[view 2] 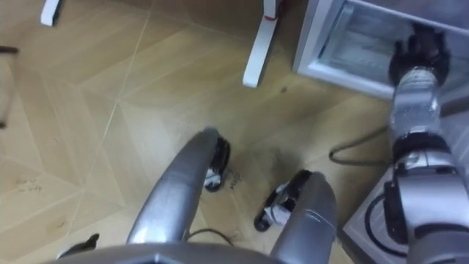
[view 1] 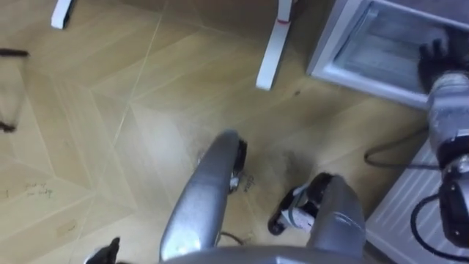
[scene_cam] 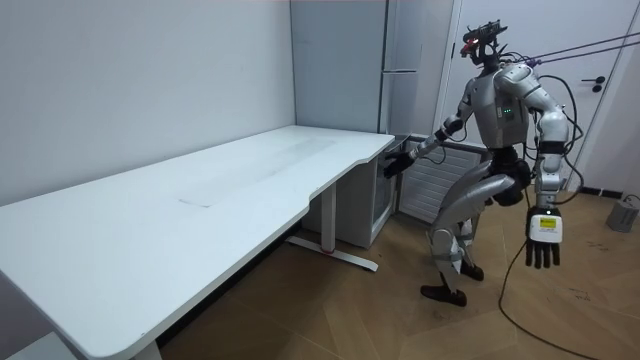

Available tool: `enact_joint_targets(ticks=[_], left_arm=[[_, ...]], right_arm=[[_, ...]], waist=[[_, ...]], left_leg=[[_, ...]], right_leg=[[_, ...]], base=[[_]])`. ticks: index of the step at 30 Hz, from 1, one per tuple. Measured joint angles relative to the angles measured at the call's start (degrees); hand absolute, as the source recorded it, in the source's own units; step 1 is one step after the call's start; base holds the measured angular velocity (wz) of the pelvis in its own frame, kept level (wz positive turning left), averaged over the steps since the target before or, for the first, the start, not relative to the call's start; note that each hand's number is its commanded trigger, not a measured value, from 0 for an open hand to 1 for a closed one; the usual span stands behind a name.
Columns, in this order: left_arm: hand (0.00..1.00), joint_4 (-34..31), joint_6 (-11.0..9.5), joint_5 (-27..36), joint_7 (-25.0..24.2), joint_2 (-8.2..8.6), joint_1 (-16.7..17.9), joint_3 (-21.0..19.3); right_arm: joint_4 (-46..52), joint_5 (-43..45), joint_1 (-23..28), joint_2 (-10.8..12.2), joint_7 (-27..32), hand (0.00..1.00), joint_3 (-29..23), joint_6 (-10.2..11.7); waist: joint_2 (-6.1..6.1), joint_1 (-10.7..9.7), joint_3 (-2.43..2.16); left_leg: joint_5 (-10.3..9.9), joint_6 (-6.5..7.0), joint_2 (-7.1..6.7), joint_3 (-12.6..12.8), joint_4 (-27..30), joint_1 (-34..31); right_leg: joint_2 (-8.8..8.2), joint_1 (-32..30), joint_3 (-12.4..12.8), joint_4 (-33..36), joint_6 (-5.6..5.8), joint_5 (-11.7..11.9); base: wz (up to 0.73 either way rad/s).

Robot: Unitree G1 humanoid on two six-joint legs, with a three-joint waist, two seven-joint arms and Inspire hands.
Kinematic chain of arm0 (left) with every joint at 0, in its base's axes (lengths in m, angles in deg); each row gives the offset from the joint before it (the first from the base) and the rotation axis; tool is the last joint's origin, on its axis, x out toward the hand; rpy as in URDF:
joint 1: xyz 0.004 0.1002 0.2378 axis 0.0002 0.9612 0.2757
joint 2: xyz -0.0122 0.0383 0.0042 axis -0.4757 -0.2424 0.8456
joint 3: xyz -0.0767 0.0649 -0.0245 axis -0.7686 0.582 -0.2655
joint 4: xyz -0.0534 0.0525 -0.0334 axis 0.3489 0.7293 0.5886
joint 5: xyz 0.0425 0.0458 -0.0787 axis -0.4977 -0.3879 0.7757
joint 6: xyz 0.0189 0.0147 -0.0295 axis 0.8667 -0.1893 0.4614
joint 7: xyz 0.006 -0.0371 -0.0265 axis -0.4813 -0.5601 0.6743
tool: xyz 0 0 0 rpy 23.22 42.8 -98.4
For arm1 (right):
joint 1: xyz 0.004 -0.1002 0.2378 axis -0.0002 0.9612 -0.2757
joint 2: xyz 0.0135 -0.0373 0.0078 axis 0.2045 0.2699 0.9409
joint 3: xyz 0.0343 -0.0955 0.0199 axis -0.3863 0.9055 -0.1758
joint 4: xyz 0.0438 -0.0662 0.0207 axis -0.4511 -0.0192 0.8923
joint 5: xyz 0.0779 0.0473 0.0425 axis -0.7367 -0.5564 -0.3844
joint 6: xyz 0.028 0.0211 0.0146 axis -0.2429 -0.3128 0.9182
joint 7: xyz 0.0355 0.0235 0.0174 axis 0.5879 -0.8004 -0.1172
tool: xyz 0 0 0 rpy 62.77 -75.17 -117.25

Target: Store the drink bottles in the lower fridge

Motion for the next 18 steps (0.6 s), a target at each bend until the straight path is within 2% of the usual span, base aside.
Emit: enact_joint_targets(ticks=[3, 4, 7, 9, 12, 13, 15, 18], left_arm=[[0.00, 0.49, -0.03, 0.03, -0.20, 0.57, -0.58, 1.32], [0.00, 0.58, -0.07, 0.05, -0.17, 0.57, -0.90, 1.31], [0.00, 4.08, -1.45, 1.55, 0.05, 1.08, -4.86, 1.03], [0.00, 4.30, -2.52, 2.74, 0.06, 1.09, -5.16, 0.92], [0.00, 7.17, -3.08, 2.88, -0.01, 1.53, -6.81, 0.93], [0.00, 7.86, -3.26, 3.07, 0.00, 1.66, -7.13, 0.93], [0.00, 9.83, -3.75, 3.13, 0.18, 2.28, -7.78, 0.93], [0.00, 12.48, -3.84, 3.04, 0.21, 2.90, -10.07, 0.91]], right_arm=[[-1.87, 5.59, 3.13, 0.16, -4.51, 0.00, 5.55, -3.06], [-2.54, 7.14, 3.50, 0.26, -5.23, 0.00, 6.62, -3.46], [-5.22, 19.31, 6.24, 0.78, -8.67, 0.00, 9.32, -5.31], [-6.53, 23.94, 7.95, 1.14, -10.48, 0.00, 9.35, -5.67], [-7.52, 32.55, 11.67, 1.86, -11.64, 0.00, 9.32, -5.85], [-7.78, 34.03, 12.52, 2.15, -11.97, 0.00, 9.43, -5.85], [-8.39, 40.34, 15.59, 3.47, -12.32, 0.00, 10.09, -5.89], [-9.35, 47.75, 18.60, 6.00, -12.12, 0.00, 10.67, -6.05]], waist=[[-0.04, 0.28, -0.01], [-0.09, 0.30, -0.02], [-0.36, -0.26, -0.07], [-0.35, -1.05, -0.12], [-0.58, -2.63, -0.21], [-0.79, -2.75, -0.32], [-1.06, -2.82, -0.70], [-0.95, -4.00, -0.76]], left_leg=[[0.53, 0.23, 0.62, 0.02, -4.21, 4.01], [0.70, 0.28, 0.89, 0.06, -4.98, 4.60], [1.59, 0.74, 0.92, 0.50, -8.91, 7.55], [1.66, 0.87, 0.87, 0.50, -10.31, 9.19], [1.88, 1.24, 0.87, 0.74, -12.87, 12.25], [1.88, 1.26, 0.98, 0.85, -13.51, 13.02], [1.92, 1.31, 1.88, 1.60, -15.31, 15.69], [2.03, 1.46, 2.32, 1.48, -18.00, 19.40]], right_leg=[[1.64, 4.36, -0.62, -5.72, 1.05, 1.65], [2.02, 5.11, -0.90, -6.92, 1.06, 2.07], [3.08, 8.58, -1.67, -12.04, 2.05, 3.71], [3.52, 10.48, -1.80, -14.36, 2.52, 4.52], [4.32, 13.88, -1.93, -18.41, 3.59, 5.61], [4.51, 14.54, -1.89, -19.28, 3.62, 6.03], [5.82, 17.26, -1.65, -22.98, 3.95, 7.56], [7.25, 21.28, -1.72, -27.34, 4.44, 9.05]], base=[[0.00], [-0.04], [0.05], [-0.02], [0.00], [-0.16], [-0.28], [-0.07]])
